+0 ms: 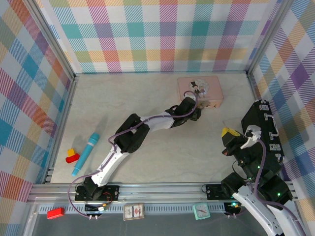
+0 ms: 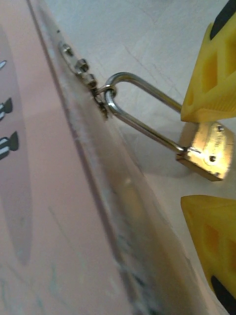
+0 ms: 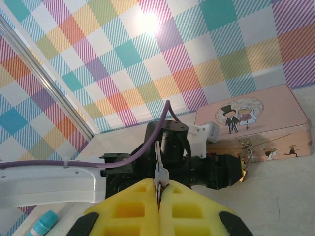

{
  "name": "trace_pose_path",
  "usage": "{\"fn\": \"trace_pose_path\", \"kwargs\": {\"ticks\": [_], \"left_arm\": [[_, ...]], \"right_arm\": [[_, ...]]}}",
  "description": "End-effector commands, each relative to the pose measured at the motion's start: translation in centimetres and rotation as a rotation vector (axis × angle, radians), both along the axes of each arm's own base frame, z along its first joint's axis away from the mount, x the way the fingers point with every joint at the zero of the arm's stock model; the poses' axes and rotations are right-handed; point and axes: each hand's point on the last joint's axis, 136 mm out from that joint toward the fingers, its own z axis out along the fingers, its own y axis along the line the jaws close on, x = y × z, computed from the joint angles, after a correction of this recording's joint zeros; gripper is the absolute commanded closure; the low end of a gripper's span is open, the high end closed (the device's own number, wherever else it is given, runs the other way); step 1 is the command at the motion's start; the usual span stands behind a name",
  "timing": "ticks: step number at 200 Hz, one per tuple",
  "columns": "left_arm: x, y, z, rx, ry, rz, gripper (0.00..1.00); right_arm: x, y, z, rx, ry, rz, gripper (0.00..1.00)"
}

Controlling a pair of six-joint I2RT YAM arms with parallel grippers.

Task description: Unlock the padlock with the key

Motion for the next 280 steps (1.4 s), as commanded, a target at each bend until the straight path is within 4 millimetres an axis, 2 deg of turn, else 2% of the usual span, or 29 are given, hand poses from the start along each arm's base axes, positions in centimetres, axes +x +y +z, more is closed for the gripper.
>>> {"fn": "trace_pose_path", "kwargs": {"ticks": [1, 44, 86, 118, 200, 280], "left_arm": [[0.7, -1.0, 0.1, 0.002, -0.026, 0.015, 0.59], [0.9, -2.1, -1.0, 0.015, -0.001, -0.006, 0.67], [0.7, -2.6, -0.8, 0.006, -0.006, -0.014, 0.75], [0.4, -2.7, -0.7, 0.001, -0.007, -0.017, 0.78], [-1.4, -3.2, -1.5, 0.044, 0.022, -0.044, 0.7], [-2.5, -3.7, -3.9, 0.083, 0.136, -0.075, 0.62]], "right_arm": [[-0.4, 0.1, 1.1, 0.022, -0.042, 0.02, 1.0], [-0.5, 0.3, 1.2, 0.024, -0.047, 0.031, 1.0], [-0.3, 0.4, 1.0, 0.025, -0.046, 0.033, 1.0], [-0.3, 0.4, 1.1, 0.025, -0.048, 0.029, 1.0], [-0.3, 0.3, 1.0, 0.023, -0.044, 0.023, 1.0], [-0.4, 0.3, 1.0, 0.025, -0.043, 0.029, 1.0]]}}
